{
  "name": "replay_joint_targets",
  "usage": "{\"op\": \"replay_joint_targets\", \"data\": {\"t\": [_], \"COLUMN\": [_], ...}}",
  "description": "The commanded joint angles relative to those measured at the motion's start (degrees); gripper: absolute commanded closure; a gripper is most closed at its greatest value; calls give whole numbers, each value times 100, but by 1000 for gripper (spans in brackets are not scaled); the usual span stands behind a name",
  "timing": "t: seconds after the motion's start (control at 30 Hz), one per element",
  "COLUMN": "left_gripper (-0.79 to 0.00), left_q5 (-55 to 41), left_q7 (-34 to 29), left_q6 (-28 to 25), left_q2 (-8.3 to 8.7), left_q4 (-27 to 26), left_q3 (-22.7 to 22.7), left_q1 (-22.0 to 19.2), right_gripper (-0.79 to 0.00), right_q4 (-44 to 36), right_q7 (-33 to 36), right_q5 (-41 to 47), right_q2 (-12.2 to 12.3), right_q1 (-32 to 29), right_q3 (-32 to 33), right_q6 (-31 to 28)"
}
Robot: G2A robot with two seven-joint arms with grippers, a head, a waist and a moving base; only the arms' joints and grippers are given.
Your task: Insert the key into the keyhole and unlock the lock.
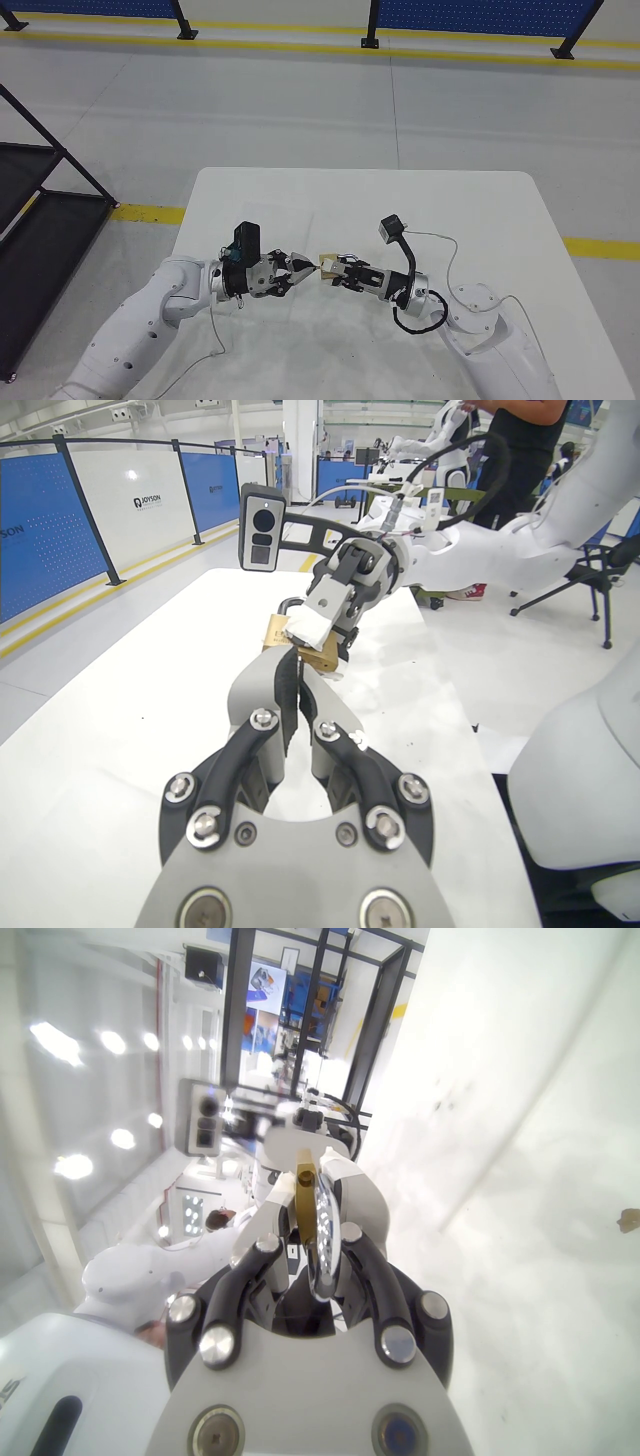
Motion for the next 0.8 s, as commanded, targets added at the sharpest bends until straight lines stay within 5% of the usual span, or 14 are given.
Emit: {"op": "replay_joint_targets", "data": {"t": [0.0, 0.77], "left_gripper": [0, 0], "left_q5": [140, 1012], "left_q7": [94, 747], "left_q6": [1, 226], "left_q2": [-8, -80], "left_q4": [-3, -47], "left_q3": [-9, -79], "left_q1": [5, 145], "right_gripper": [0, 0], "right_q4": [0, 0], "right_q7": [0, 0], "right_q5": [0, 0], "right_q2": [0, 0], "right_q1": [0, 0], "right_q3": [0, 0], "right_q6": [0, 0]}}
